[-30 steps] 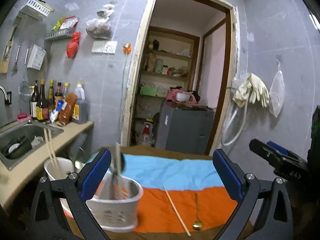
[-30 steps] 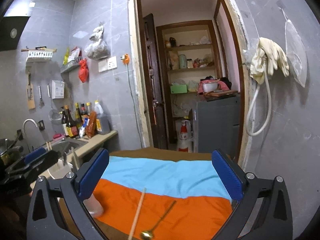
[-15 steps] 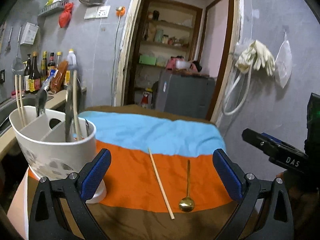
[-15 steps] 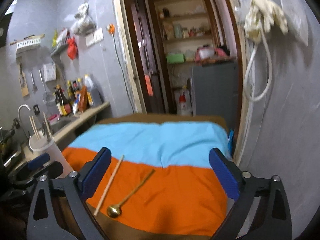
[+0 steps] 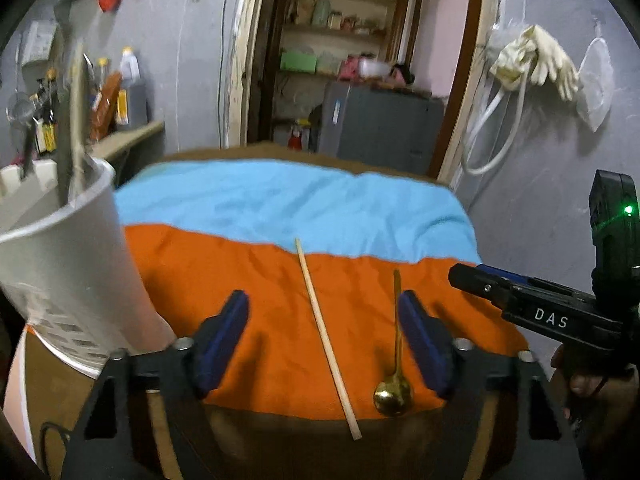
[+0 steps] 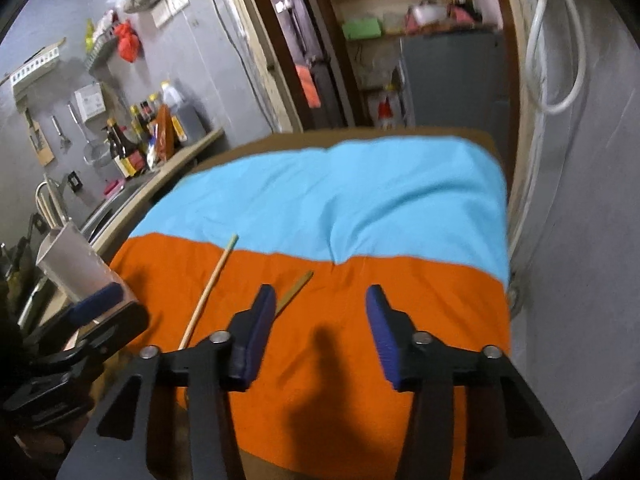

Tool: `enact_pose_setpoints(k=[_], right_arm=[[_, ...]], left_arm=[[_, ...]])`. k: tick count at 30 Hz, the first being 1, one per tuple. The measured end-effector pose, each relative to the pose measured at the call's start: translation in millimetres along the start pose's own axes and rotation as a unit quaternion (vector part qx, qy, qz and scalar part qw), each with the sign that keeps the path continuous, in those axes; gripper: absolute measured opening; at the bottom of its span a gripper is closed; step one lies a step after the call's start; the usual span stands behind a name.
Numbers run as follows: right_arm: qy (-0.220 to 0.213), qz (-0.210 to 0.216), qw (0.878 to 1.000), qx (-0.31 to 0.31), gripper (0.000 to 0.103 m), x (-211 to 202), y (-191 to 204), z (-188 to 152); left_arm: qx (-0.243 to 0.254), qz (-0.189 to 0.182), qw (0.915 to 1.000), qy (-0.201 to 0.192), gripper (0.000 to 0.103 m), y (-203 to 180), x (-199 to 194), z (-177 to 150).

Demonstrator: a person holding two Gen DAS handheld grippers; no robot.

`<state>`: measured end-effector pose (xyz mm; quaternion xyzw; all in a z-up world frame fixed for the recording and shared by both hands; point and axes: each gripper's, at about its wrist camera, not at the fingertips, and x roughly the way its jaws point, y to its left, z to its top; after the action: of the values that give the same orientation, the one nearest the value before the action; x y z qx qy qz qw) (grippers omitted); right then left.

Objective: Organize utensils
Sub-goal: 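Move both grippers back over the last chopstick and gold spoon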

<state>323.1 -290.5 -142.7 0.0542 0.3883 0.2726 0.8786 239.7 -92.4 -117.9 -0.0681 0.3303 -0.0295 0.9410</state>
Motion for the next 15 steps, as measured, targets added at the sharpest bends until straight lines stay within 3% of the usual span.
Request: enact_pose_setpoints(k=[9,15], right_arm=[[0.061,0.032,0.998,0.007,0.026,31.8,6.0,3.8],[0.086,0.041,0.995,0.003,0.022,48.4,13.4,7.3]], left_arm=[[-0.025,-0.027,0.9948,0.095,0.026,7.5,38.0,-0.5],[-0.037,-0.025,0.9929,0.11,0.016,13.9,42.1,-1.5]])
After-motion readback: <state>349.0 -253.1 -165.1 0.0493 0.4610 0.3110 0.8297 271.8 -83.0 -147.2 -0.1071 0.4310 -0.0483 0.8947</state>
